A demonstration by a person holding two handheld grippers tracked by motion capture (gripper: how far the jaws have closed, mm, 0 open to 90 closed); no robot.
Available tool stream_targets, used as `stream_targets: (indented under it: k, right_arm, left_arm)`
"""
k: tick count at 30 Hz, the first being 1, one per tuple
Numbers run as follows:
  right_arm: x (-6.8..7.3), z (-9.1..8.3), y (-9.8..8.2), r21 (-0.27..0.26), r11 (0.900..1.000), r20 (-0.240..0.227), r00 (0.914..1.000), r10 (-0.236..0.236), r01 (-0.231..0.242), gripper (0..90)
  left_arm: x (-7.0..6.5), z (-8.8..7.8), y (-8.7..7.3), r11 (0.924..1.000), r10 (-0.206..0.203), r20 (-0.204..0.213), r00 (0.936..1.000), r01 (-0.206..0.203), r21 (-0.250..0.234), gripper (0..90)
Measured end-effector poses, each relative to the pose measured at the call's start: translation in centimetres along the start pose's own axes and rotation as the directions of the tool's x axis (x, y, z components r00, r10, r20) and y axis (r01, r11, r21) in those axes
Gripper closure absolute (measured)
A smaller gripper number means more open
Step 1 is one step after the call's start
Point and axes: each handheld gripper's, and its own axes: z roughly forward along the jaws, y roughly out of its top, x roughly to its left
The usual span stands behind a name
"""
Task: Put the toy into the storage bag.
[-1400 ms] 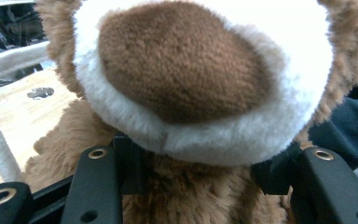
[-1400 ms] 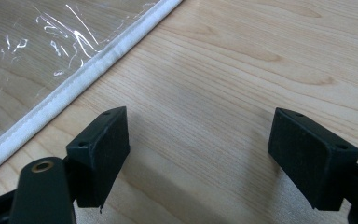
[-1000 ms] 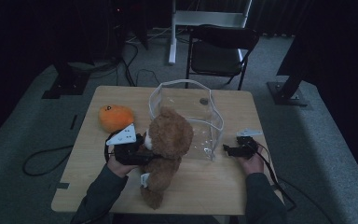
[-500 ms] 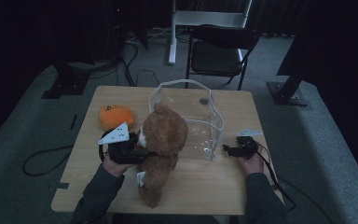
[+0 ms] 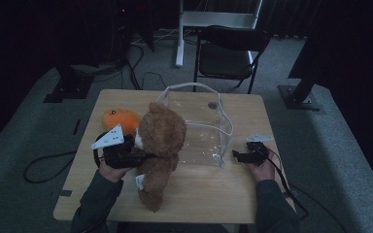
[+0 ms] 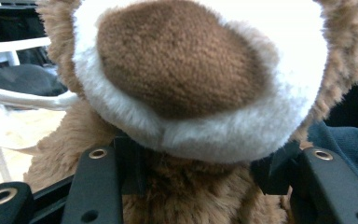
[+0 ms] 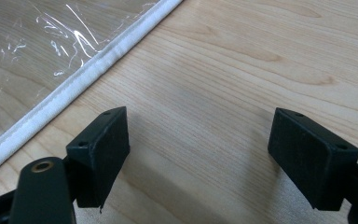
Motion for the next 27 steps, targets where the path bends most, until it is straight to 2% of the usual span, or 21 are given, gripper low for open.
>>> stream_targets:
  k: [14, 27]
  right_arm:
    - [0.0, 0.0, 0.0, 0.000, 1.000, 0.000, 1.0000, -0.002, 0.002, 19.6]
    - [0.0, 0.0, 0.0, 0.000, 1.000, 0.001, 1.0000, -0.003, 0.003, 19.6]
  left_arm:
    - [0.9, -1.5, 0.4, 0.9999, -0.006, -0.058, 0.9983, 0.005, -0.009, 46.9]
    - [1.8, -2.1, 0.9, 0.9999, -0.009, -0.088, 0.9961, 0.009, -0.006, 46.9]
